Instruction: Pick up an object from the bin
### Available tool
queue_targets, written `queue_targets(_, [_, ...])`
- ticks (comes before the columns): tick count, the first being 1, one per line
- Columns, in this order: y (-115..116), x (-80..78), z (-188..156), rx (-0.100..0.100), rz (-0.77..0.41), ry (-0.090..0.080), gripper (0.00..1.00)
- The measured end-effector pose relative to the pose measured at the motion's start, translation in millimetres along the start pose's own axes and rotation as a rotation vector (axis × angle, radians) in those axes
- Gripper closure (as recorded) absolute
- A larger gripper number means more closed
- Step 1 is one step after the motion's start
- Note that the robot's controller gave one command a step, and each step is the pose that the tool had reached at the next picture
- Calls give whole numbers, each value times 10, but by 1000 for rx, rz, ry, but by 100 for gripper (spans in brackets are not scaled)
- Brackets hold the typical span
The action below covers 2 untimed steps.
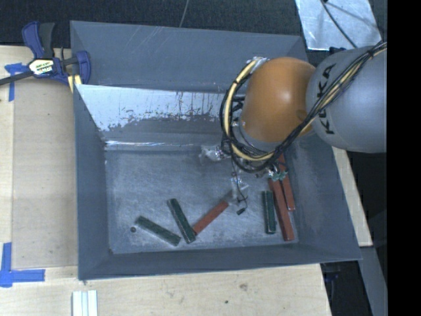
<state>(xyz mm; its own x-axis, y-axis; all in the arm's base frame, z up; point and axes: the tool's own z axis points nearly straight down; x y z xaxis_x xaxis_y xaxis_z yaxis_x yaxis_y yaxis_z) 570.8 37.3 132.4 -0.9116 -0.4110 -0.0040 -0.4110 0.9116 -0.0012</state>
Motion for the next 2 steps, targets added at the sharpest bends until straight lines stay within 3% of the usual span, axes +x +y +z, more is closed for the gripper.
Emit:
queue_targets(1, [156,163,420,0,-172,1,0])
queue_targets(2, [314,175,616,-2,-304,0,100])
